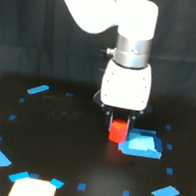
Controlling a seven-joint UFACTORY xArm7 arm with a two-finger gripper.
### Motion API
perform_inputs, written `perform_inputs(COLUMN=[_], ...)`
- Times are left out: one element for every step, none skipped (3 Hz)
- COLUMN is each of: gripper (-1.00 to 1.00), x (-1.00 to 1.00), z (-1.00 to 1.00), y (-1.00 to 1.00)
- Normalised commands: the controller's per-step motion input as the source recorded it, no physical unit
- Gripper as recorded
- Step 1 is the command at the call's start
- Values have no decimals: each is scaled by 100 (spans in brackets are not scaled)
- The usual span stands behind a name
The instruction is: Pick up the red object from the table
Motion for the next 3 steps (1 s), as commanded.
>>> perform_inputs(gripper=[-84,-100,-39], x=[-100,-100,-85], z=[31,98,48], y=[-52,-53,-56])
